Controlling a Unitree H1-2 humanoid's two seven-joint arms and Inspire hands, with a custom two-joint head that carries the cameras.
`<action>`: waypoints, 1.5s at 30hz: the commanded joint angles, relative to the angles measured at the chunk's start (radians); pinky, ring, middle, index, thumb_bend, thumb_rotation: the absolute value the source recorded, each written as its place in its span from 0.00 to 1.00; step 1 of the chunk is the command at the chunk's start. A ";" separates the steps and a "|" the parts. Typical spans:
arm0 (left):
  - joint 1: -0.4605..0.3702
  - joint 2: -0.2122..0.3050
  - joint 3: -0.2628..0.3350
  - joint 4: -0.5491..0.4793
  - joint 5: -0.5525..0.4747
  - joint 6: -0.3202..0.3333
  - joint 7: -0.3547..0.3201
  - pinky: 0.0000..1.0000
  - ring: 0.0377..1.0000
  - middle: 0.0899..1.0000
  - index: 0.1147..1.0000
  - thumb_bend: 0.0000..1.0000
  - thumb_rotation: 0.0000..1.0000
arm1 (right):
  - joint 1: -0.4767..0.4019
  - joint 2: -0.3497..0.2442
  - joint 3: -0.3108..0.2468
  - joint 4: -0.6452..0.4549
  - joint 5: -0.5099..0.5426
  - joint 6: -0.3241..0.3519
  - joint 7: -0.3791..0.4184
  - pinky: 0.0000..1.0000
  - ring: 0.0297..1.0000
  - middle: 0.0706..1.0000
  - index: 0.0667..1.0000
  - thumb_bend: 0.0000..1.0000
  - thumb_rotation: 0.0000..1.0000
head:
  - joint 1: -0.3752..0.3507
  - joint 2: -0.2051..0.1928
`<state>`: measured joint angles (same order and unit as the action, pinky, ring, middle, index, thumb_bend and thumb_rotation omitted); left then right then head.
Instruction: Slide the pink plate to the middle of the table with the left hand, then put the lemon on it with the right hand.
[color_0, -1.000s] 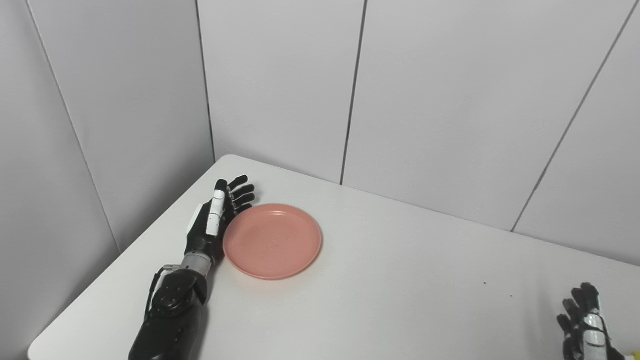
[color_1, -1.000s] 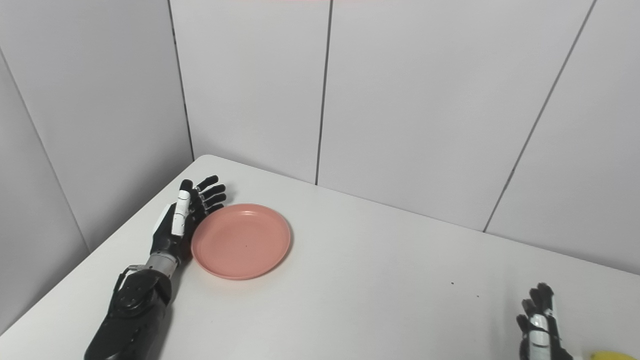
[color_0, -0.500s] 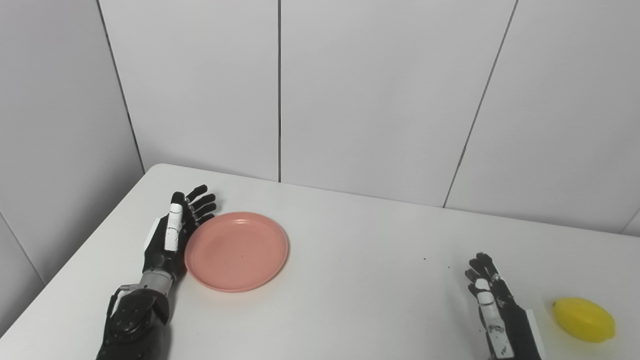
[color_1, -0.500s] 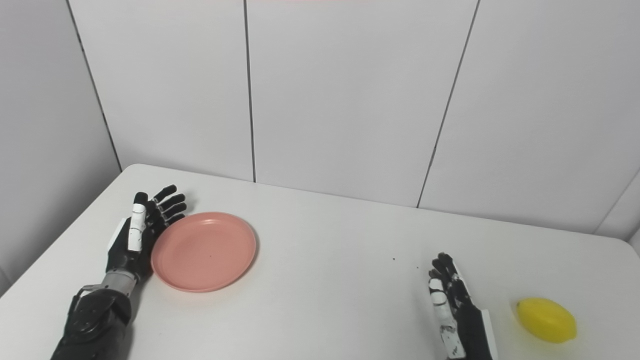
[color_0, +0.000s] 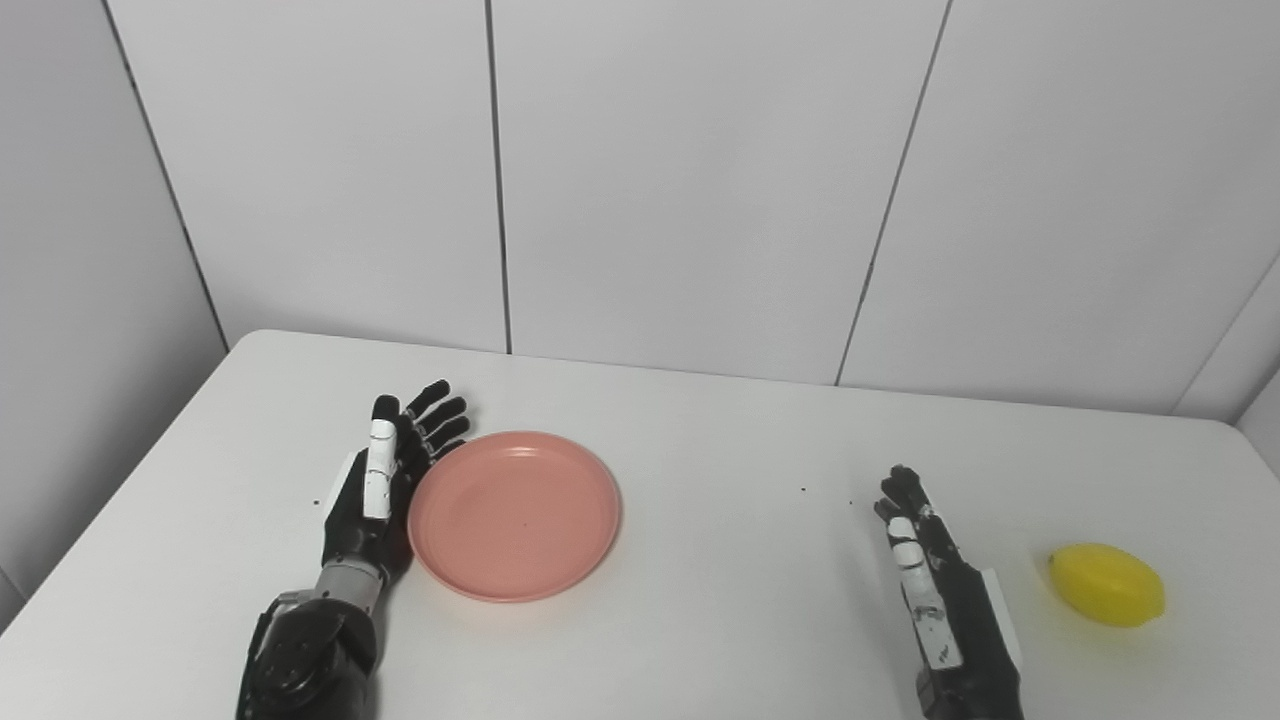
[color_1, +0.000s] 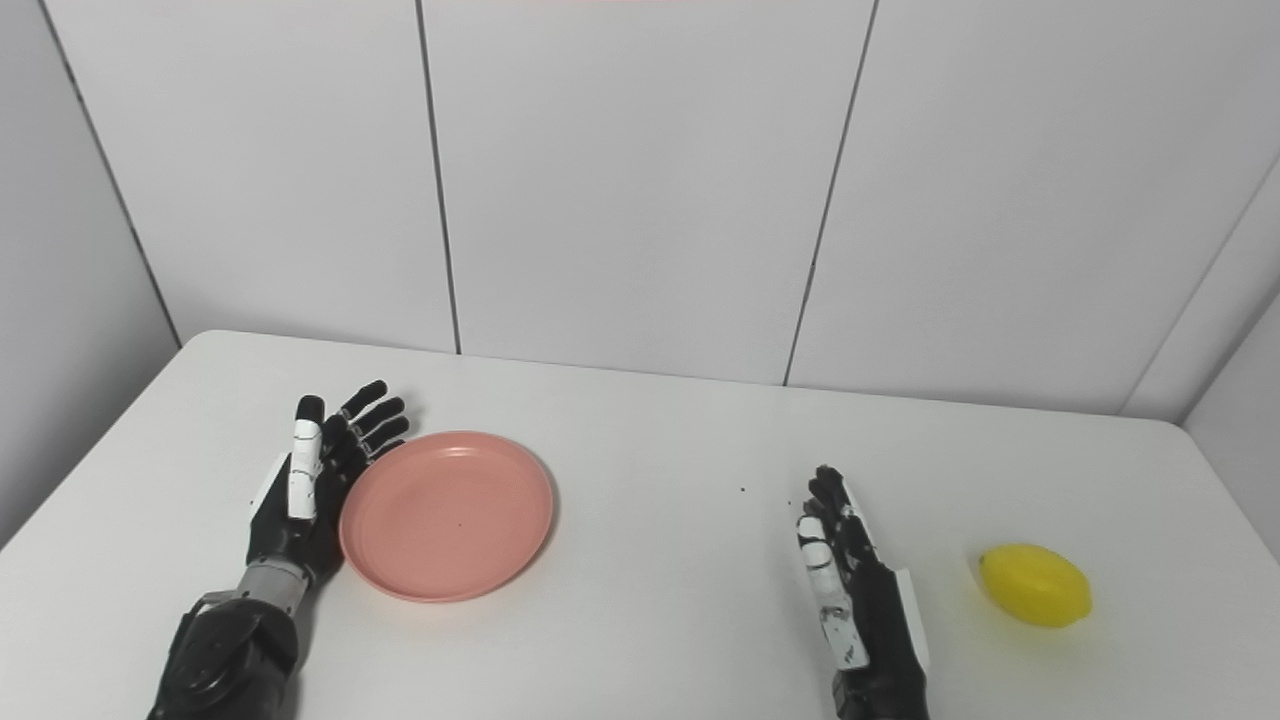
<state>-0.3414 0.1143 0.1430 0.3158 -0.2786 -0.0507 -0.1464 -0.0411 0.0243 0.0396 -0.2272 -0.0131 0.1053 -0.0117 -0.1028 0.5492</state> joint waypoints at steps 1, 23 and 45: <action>0.033 -0.024 -0.016 0.010 -0.003 0.024 -0.015 0.87 0.85 0.83 0.81 0.79 1.00 | -0.030 0.011 0.005 -0.023 -0.003 -0.044 -0.001 1.00 0.95 0.95 0.94 0.64 0.86 | -0.020 -0.002; 0.071 -0.137 -0.117 -0.080 0.073 0.060 0.009 0.87 0.88 0.86 0.85 0.75 1.00 | -0.047 0.038 0.017 0.033 -0.045 -0.059 -0.021 1.00 0.96 0.96 0.95 0.70 0.87 | -0.198 -0.046; 0.068 -0.226 -0.191 -0.033 0.164 -0.026 0.042 0.89 0.89 0.88 0.86 0.81 1.00 | -0.035 0.028 0.001 0.008 -0.058 -0.037 -0.029 1.00 0.96 0.95 0.94 0.72 0.88 | -0.190 -0.027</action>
<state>-0.2975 -0.0920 -0.0370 0.2570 -0.1234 -0.0505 -0.1035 -0.0550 0.0539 0.0464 -0.1723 -0.0694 0.1054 -0.0336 -0.2930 0.5215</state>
